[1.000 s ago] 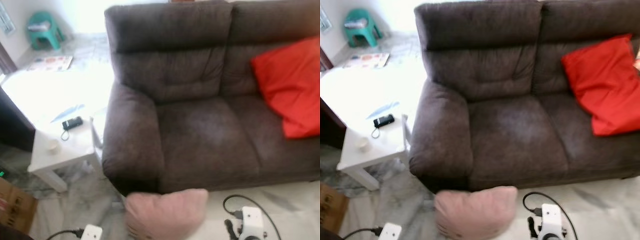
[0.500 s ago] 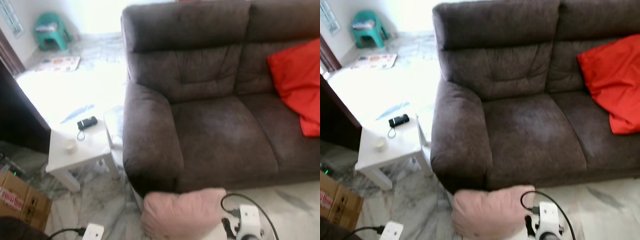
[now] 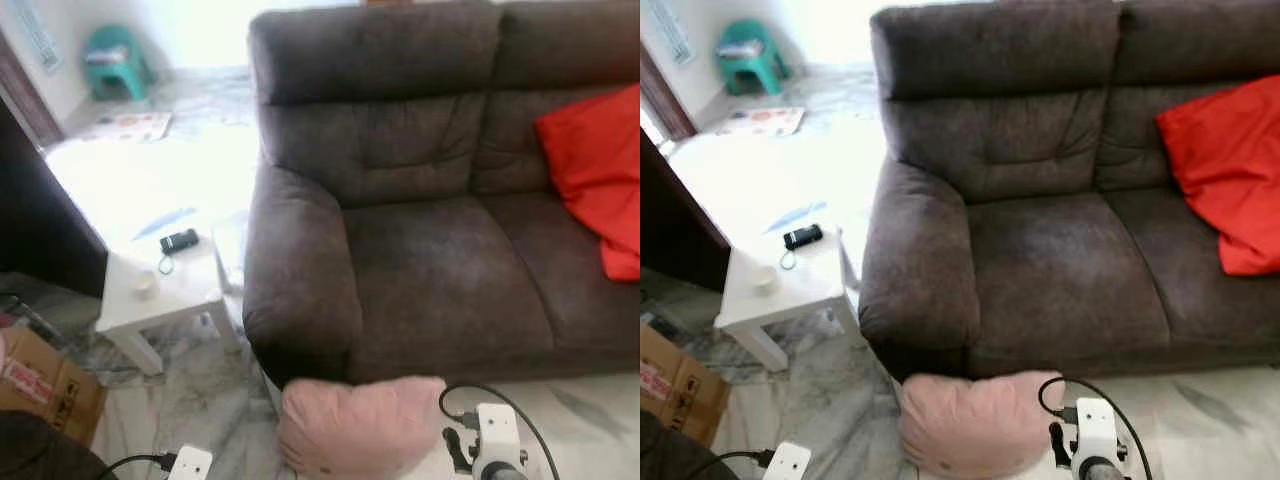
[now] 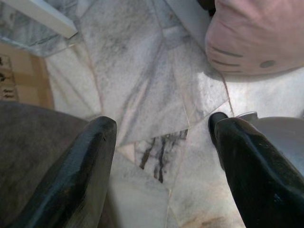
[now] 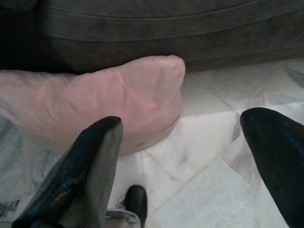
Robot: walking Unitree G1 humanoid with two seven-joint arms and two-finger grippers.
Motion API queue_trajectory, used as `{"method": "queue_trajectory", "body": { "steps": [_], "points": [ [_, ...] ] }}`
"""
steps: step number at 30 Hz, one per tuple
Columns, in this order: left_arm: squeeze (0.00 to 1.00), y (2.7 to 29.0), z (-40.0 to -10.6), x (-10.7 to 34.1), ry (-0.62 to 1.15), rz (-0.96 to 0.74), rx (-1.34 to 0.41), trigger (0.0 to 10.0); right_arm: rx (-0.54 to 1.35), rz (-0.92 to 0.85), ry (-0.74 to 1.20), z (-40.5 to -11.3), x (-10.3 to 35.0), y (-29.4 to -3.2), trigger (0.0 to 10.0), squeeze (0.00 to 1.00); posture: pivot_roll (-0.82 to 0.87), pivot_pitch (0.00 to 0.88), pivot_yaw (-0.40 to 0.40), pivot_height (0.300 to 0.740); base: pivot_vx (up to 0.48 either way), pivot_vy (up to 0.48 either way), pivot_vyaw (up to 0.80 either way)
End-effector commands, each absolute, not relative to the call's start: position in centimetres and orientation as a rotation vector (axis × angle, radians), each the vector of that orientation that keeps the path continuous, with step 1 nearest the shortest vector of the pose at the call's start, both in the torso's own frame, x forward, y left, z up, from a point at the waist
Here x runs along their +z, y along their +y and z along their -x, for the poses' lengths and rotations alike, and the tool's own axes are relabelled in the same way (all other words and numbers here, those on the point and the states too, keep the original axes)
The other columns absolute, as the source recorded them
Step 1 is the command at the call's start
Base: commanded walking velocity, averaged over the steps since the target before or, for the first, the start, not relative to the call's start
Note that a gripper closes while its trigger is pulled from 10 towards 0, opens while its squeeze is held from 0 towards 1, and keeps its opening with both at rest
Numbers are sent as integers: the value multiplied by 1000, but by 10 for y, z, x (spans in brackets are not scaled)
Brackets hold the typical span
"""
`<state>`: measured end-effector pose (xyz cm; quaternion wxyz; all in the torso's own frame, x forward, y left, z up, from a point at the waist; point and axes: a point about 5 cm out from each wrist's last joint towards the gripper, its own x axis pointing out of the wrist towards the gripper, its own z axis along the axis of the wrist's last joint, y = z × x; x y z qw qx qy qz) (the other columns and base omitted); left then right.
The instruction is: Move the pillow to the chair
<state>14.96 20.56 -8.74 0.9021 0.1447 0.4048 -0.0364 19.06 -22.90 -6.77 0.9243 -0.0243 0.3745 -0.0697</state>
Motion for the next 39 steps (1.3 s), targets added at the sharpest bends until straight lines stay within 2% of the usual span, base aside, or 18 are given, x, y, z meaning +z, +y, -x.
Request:
{"method": "queue_trajectory", "body": {
  "steps": [1, 24, 26, 27, 30, 32, 34, 35, 37, 39],
  "points": [
    [0, 204, -150, -88, 838, -312, -80, 10000, -152, 53, 772, -188, -68, -231, 10000, 0, 24, 23, 42, 740, 0, -319, 0],
    [0, 210, -152, -85, 817, -315, -54, 10000, -145, 57, 717, -201, -61, -230, 10000, 0, 29, 37, 40, 740, 0, 0, 0],
    [0, 213, -157, -81, 771, -319, -23, 10000, -136, 52, 670, -208, -56, -228, 10000, 0, 29, 37, 40, 740, 0, 0, 0],
    [0, 218, -172, -70, 669, -256, 70, 10000, -117, 43, 598, -219, -48, -224, 10000, 0, 26, 43, 41, 740, 0, 0, 0],
    [0, 222, -191, -52, 520, -264, 121, 10000, -70, 55, 505, -233, -36, -219, 10000, 0, 22, 49, 41, 740, 0, 0, 0],
    [0, 225, -214, -31, 371, -250, 164, 10000, -32, 74, 416, -246, -23, -215, 10000, 0, 22, 49, 41, 740, 0, 0, 0],
    [0, 221, -236, -6, 235, -235, 144, 10000, -17, 88, 334, -258, -10, -215, 10000, 0, 26, 55, 41, 740, 0, 0, 0],
    [0, 221, -236, -6, 235, -235, 144, 10000, -17, 88, 334, -258, -10, -215, 10000, 0, 26, 55, 41, 740, 0, 0, 0],
    [0, 211, -256, 21, 91, -237, 112, 10000, -2, 88, 225, -274, 9, -213, 10000, 0, 18, 50, 43, 740, 0, 0, 0],
    [0, 207, -264, 33, 29, -242, 108, 10000, 10, 84, 174, -279, 18, -211, 10000, 0, 15, 50, 43, 740, 0, 0, 0]
  ]
}}
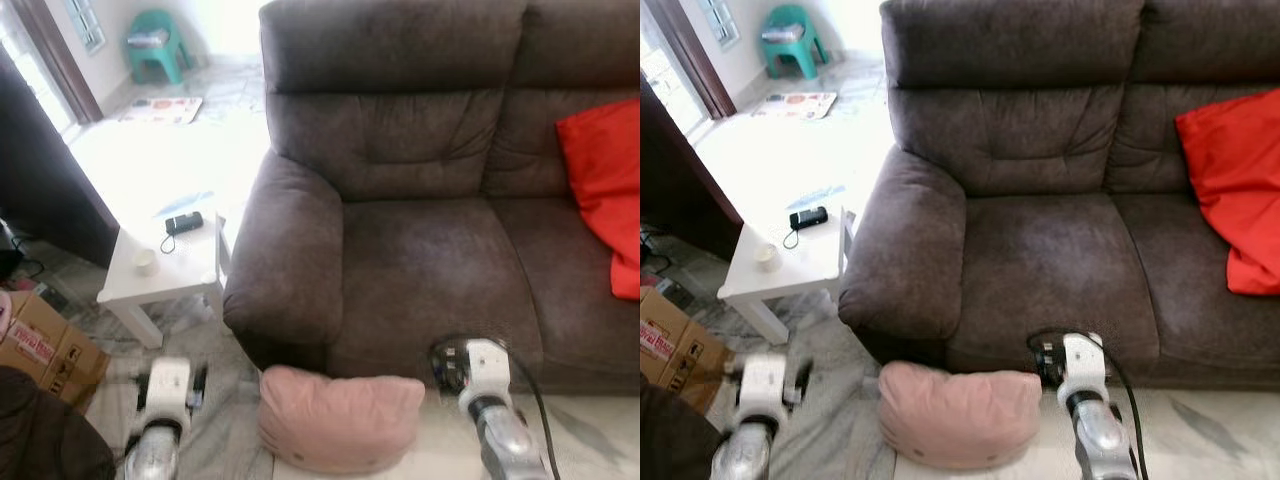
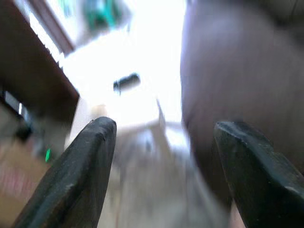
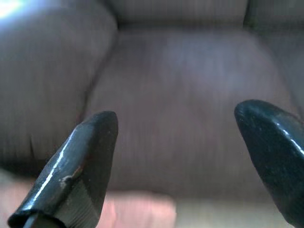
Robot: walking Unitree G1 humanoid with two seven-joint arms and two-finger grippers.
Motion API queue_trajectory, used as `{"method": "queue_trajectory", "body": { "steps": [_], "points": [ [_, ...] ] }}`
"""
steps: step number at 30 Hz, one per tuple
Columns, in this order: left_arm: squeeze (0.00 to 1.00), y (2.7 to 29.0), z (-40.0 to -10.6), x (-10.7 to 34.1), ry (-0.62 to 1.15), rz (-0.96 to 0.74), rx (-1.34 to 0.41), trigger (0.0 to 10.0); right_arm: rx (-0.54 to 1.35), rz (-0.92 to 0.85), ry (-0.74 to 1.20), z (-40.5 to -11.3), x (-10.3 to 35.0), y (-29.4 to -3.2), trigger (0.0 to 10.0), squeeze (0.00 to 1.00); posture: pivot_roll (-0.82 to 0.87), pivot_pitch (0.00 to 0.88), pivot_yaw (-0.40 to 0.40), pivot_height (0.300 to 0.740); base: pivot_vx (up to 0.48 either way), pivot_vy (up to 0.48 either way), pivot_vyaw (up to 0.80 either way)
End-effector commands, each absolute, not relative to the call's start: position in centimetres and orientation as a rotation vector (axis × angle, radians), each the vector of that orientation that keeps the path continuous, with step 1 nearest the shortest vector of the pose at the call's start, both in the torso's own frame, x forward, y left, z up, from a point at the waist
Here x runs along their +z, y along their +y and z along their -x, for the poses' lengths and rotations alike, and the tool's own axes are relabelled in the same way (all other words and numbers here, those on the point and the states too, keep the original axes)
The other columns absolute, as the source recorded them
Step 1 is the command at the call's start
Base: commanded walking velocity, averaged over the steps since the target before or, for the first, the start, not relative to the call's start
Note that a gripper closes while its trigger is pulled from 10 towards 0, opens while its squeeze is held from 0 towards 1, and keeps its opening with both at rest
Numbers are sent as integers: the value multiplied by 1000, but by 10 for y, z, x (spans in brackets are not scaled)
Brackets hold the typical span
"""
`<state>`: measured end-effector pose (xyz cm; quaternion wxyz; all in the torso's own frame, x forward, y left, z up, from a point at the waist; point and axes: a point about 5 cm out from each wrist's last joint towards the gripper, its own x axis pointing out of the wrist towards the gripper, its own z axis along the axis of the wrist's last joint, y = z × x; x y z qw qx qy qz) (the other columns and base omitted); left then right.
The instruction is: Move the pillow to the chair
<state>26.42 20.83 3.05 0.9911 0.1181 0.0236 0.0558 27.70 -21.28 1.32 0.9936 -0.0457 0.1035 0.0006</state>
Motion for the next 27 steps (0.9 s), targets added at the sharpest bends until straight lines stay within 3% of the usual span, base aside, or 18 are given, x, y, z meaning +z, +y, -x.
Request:
{"method": "queue_trajectory", "body": {
  "steps": [1, 5, 11, 27],
  "points": [
    [0, 207, -266, 38, 6, -244, 112, 10000, 15, 84, 158, -281, 20, -209, 10000, 0, 12, 50, 43, 740, 0, 0, 0],
    [0, 200, -273, 77, -174, -257, 112, 10000, 22, 69, 28, -280, 36, -200, 10000, 0, 20, 49, 44, 740, 0, 0, 0],
    [0, 193, -260, 102, -263, -267, 83, 10000, 37, 53, -125, -276, 64, -192, 10000, 0, 9, 38, 52, 740, 0, 0, 0],
    [0, 191, -243, 113, -244, -192, 138, 10000, 106, 36, -250, -271, 104, -174, 10000, 0, -9, 0, 43, 740, 0, 0, 0]
  ]
}}
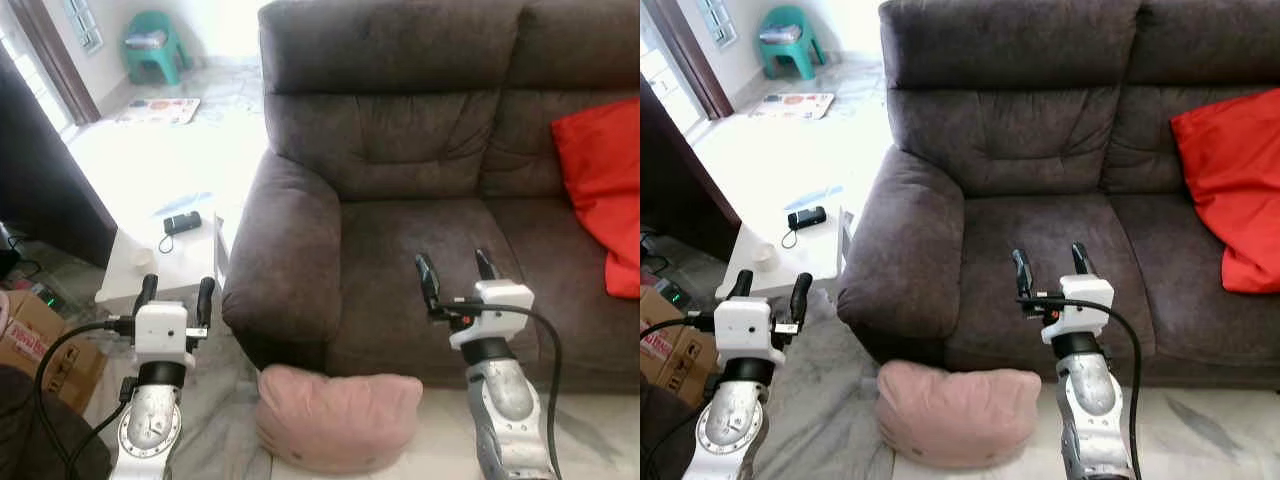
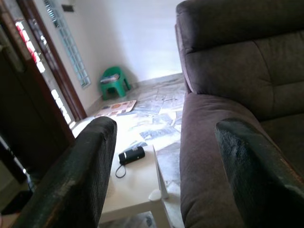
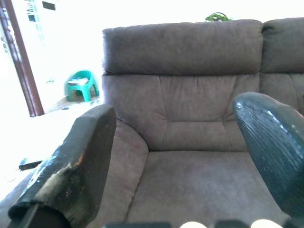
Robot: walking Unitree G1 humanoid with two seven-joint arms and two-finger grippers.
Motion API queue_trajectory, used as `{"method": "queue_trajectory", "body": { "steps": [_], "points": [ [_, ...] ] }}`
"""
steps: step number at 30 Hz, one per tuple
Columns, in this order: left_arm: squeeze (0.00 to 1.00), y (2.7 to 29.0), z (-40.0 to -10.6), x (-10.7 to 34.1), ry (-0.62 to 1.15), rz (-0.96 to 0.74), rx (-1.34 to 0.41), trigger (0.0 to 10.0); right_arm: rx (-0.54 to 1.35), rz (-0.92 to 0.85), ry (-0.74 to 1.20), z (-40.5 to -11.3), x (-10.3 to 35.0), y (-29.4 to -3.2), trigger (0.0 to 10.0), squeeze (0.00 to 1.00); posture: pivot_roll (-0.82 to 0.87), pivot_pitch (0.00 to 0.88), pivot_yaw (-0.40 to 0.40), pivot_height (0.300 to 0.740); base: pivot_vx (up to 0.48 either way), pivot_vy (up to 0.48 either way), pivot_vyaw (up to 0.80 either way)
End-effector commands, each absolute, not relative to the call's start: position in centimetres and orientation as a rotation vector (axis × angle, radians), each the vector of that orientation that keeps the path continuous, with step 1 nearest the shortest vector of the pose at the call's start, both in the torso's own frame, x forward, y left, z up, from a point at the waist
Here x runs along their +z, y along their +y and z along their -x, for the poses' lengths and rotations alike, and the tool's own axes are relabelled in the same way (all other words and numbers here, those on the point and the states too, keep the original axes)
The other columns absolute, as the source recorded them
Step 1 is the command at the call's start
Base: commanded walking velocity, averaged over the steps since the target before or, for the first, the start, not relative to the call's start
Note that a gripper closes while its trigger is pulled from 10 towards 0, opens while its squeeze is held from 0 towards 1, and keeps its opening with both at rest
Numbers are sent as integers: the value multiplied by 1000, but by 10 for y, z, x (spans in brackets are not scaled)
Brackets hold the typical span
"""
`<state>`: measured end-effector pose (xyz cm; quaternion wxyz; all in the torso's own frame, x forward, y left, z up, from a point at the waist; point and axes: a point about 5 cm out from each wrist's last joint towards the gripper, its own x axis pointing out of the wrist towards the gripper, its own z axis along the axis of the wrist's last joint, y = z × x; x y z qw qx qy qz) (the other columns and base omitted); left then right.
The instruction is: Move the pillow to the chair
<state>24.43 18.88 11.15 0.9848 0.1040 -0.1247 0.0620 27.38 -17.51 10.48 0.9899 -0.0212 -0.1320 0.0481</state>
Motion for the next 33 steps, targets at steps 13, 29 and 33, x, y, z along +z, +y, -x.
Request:
{"method": "queue_trajectory", "body": {
  "steps": [13, 29, 33],
  "points": [
    [0, 183, -249, 112, -222, -185, 116, 10000, 141, 75, -226, -284, 114, -186, 10000, 0, -7, 0, 10, 740, 0, 0, 0],
    [0, 184, -258, 117, -220, -203, 89, 10000, 93, 55, -220, -290, 120, -182, 10000, 0, 3, 3, 26, 740, 0, 0, 0],
    [0, 185, -257, 119, -222, -206, 91, 10000, 98, 53, -219, -292, 121, -180, 10000, 0, 9, 16, 21, 740, 0, 0, 0]
  ]
}}
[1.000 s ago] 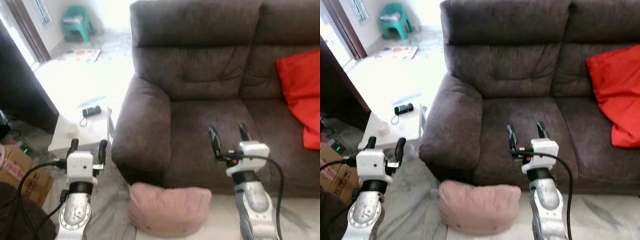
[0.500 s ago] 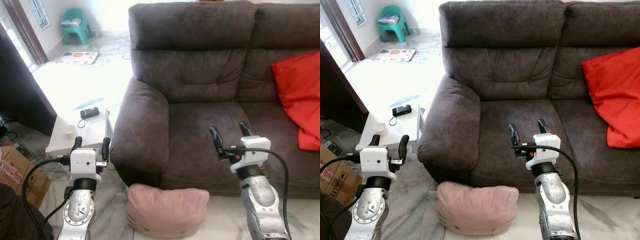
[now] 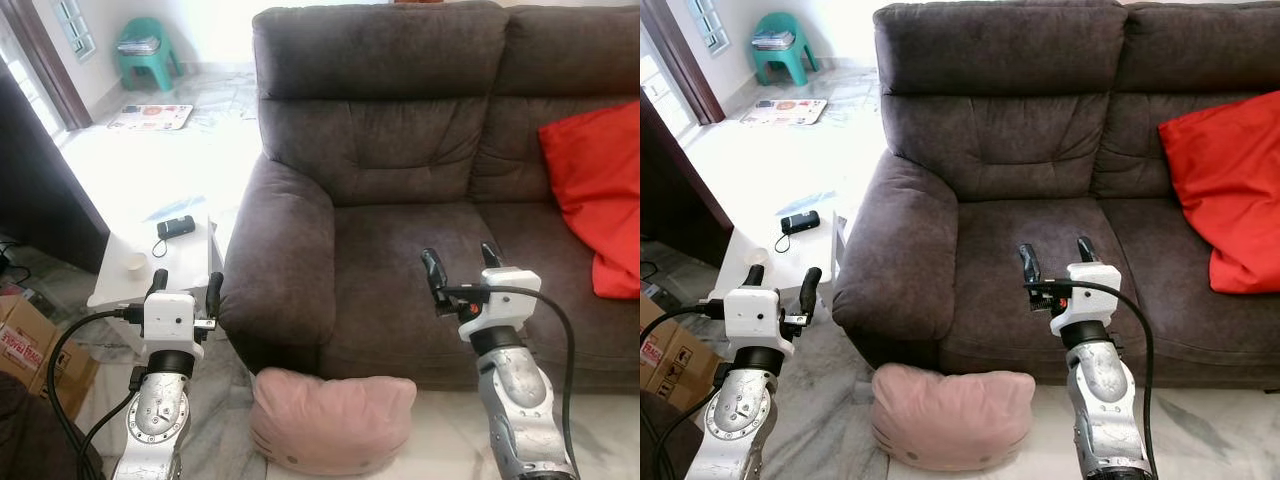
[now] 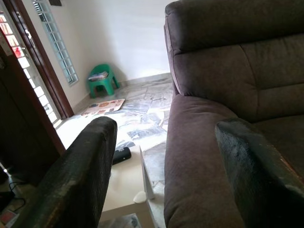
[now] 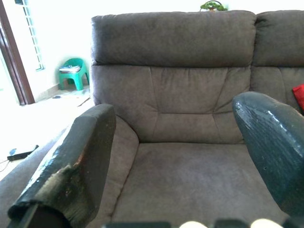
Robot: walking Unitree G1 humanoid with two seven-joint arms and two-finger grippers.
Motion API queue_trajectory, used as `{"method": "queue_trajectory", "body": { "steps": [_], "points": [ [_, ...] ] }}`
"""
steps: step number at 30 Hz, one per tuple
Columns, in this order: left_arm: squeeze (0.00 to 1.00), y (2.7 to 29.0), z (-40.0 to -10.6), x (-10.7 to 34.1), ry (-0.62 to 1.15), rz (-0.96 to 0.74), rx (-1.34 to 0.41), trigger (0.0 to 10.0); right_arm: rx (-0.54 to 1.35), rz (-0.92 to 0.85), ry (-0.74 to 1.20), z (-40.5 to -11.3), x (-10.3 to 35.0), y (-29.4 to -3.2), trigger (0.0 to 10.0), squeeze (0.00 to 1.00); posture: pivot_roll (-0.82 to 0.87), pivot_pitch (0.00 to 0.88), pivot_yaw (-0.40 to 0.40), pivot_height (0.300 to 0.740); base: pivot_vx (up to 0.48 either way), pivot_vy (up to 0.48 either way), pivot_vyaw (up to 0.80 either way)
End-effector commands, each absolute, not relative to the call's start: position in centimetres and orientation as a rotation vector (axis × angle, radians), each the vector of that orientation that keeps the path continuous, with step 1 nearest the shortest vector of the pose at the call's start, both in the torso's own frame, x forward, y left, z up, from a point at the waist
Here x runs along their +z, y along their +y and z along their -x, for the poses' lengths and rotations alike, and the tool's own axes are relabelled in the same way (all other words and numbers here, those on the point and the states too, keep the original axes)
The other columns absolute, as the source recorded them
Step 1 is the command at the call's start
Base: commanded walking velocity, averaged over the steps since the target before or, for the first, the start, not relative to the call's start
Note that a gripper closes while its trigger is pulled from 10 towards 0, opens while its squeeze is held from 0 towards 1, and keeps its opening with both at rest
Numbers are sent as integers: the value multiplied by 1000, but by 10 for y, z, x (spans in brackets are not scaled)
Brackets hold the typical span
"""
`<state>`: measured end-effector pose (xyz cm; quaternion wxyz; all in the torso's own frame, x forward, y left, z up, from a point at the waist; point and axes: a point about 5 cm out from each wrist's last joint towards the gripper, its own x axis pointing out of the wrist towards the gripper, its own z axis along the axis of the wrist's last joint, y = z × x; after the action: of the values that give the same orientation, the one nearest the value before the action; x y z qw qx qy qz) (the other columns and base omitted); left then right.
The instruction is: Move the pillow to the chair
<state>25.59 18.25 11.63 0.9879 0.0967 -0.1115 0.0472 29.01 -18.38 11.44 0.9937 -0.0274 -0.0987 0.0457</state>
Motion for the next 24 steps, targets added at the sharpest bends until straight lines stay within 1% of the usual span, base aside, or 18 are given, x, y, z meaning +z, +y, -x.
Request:
{"method": "queue_trajectory", "body": {
  "steps": [1, 8, 15, 24],
  "points": [
    [0, 185, -257, 119, -223, -206, 92, 10000, 100, 54, -218, -293, 122, -180, 10000, 0, 9, 16, 21, 740, 0, 0, 0],
    [0, 190, -254, 118, -215, -216, 103, 10000, 106, 60, -211, -294, 122, -177, 10000, 0, 13, 21, 19, 740, 0, 0, 0],
    [0, 189, -255, 120, -216, -219, 100, 10000, 107, 61, -210, -295, 123, -176, 10000, 0, 15, 41, 21, 740, 0, 0, 0],
    [0, 190, -255, 123, -223, -218, 98, 10000, 106, 60, -219, -297, 127, -177, 10000, 0, 16, 42, 22, 740, 0, 0, 0]
  ]
}}
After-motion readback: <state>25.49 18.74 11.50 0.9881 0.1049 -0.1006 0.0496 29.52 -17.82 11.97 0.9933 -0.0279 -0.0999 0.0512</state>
